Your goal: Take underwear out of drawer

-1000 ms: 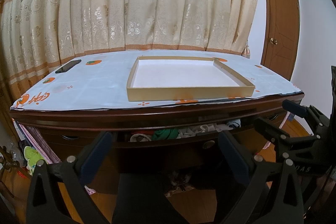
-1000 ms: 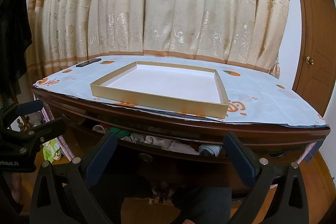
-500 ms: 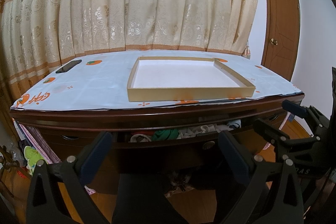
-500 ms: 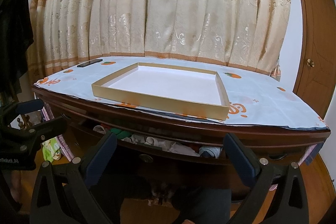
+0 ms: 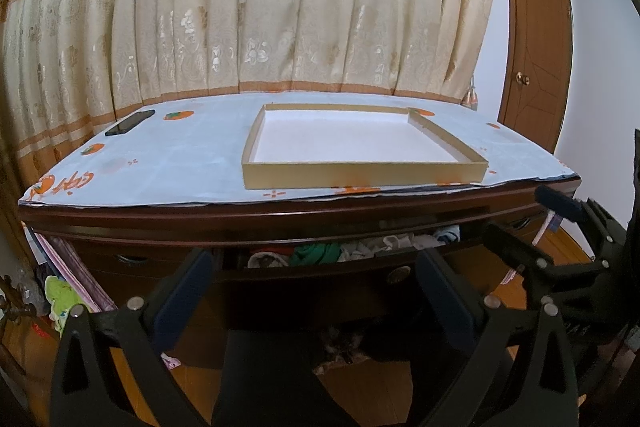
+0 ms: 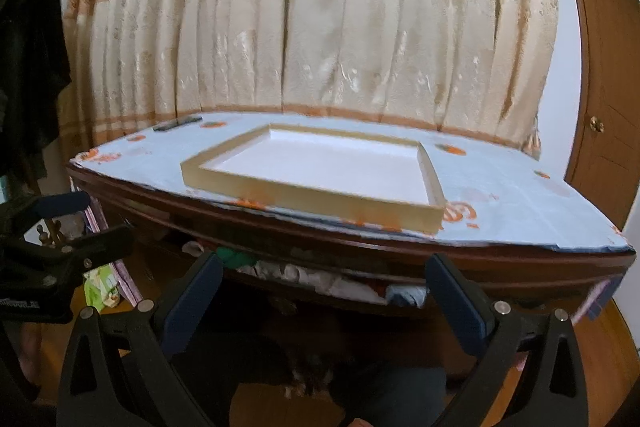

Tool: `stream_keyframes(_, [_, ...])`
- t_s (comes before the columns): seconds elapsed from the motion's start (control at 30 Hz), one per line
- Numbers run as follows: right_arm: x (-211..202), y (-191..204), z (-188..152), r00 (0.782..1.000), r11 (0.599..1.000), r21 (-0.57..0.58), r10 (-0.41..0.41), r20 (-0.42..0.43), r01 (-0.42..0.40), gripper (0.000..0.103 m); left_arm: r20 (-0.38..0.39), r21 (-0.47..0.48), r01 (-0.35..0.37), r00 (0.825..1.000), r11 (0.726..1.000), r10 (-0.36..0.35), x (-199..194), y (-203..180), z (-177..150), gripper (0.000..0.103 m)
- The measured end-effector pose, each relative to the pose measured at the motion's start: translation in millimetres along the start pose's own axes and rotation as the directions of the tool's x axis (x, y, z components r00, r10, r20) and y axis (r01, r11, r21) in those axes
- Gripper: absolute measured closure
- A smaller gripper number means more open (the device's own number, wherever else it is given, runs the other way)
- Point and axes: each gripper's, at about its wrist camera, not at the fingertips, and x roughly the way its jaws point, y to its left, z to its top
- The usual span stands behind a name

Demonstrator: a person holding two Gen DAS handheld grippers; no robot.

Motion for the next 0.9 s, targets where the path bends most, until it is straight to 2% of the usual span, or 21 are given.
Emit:
stream_keyframes(0.13, [-3.0,-2.6,-5.2,0.990,0.999,-0.032,0.014,0.143,-0.009,0.000,-0.009,-0.008,-0.013,1.000,1.000,0.013,6.2,4.5,-2.4,0.000])
stream_keyframes(0.2, [-1.8,-4.8,-9.1,0.976,0.999,-0.049,0.024,0.215,-0.014,0.000,-0.014,-0.016,-0.019,1.000,1.000,0.019,10.2,7.9,-4.3,0.000])
stream_keyframes(0.37, [8.4,0.1,-16.9,0.943,0.991,-0.135,0.052,0.328,-0.008,0.001,-0.019,-0.044,-0.031,0.999,0.999,0.030,22.5,19.1,-8.6,0.000])
stream_keyframes(0.6, [36.1,1.4,-33.2,0.901,0.974,-0.224,0.123,0.417,-0.029,0.001,-0.014,-0.063,-0.056,0.998,0.996,0.055,34.7,29.2,-11.2,0.000])
stream_keyframes(0.9, [64.8,-7.9,-36.7,0.891,0.970,-0.231,0.169,0.422,-0.074,0.001,-0.041,-0.074,-0.055,0.998,0.996,0.052,53.8,32.3,-12.2,0.000])
